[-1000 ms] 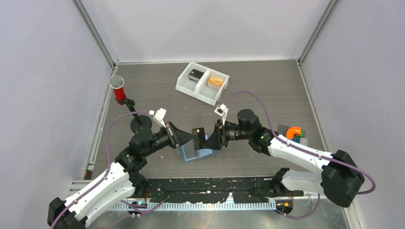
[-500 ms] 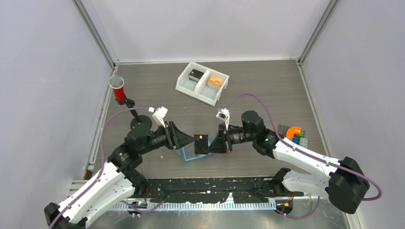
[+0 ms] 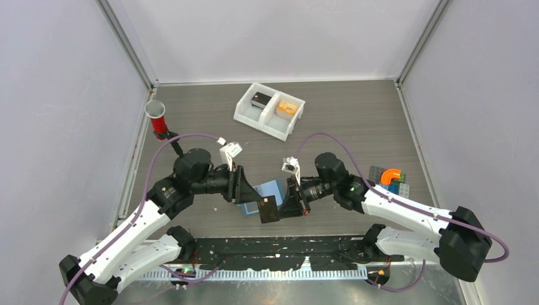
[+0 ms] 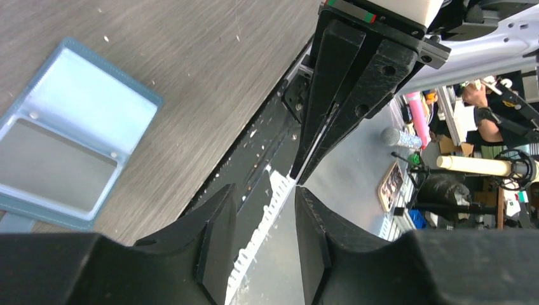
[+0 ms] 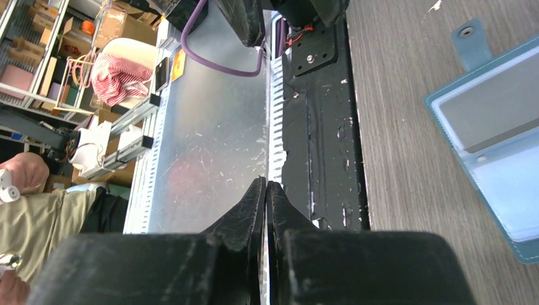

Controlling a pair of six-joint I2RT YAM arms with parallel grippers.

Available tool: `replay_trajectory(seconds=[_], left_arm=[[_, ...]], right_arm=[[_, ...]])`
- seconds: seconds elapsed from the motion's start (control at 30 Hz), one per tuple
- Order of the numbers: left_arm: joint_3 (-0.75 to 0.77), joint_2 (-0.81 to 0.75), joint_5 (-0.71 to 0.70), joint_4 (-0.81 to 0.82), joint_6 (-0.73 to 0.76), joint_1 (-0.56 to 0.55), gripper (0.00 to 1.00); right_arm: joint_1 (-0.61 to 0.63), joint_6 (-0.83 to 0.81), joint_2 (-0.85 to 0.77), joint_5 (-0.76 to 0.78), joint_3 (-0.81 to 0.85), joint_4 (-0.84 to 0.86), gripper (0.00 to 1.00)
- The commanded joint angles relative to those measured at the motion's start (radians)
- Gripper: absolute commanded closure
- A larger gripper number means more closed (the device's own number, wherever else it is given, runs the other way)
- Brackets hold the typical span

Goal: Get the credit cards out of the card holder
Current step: Place the credit card in the storage box.

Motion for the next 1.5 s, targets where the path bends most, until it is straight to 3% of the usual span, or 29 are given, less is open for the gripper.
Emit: replay_trajectory(seconds=[0.0,0.13,0.3,0.4,0.6,0.67,0.8,0.87,0.97,1.03,1.1,1.13,1.2,1.27,1.47], left_arm=[[0.082,0.023,0.067,-0.093,0.107,0.002,0.61],[0.080,0.034,0.075,-0.090,0.119,0.002,0.70],[0.071,0.035,0.103,-0.079,0.119,0.002,0.92],[0.077,0.039,0.111,-0.108,0.136,0.002,0.91],[0.076,0.051,0.134,-0.111,0.138,0.002,0.77],[0.074,0.055,0.142,-0.100,0.135,0.002,0.81],[0.071,0.062,0.154,-0.075,0.123,0.002,1.00],[0.073,0.061,0.131,-0.073,0.118,0.002,1.00],[0.089,0.057,0.030,-0.104,0.122,0.002,1.00],[0.101,0.063,-0.029,-0.102,0.122,0.002,1.00],[0.121,0.087,-0.082,-0.079,0.109,0.002,1.00],[0.137,0.104,-0.103,-0.064,0.106,0.002,1.00],[0.190,0.150,-0.171,-0.049,0.101,0.001,1.00],[0.241,0.206,-0.229,-0.033,0.106,0.002,1.00],[0.381,0.401,-0.448,0.098,0.072,0.011,1.00]], right_arm=[[0.022,-0.019,0.008,-0.011,0.013,0.011,0.95],[0.034,-0.022,0.015,-0.009,0.019,0.012,0.95],[0.035,-0.024,0.024,-0.005,0.029,0.003,0.95],[0.035,-0.023,0.023,-0.001,0.031,0.002,0.95],[0.035,-0.024,0.024,-0.001,0.032,0.002,0.95],[0.035,-0.024,0.030,-0.002,0.035,0.001,0.95],[0.035,-0.027,0.041,-0.003,0.048,-0.012,0.95],[0.035,-0.027,0.042,0.006,0.057,-0.020,0.94],[0.036,-0.022,0.025,0.083,0.076,-0.051,0.78],[0.033,-0.004,-0.007,0.147,0.081,-0.061,0.61],[0.033,0.020,-0.084,0.230,0.082,-0.065,0.41],[0.033,0.036,-0.106,0.258,0.082,-0.084,0.25],[0.033,0.057,-0.174,0.340,0.086,-0.128,0.10],[0.033,0.080,-0.241,0.426,0.092,-0.172,0.02],[0.033,0.160,-0.435,0.699,0.076,-0.285,0.05]])
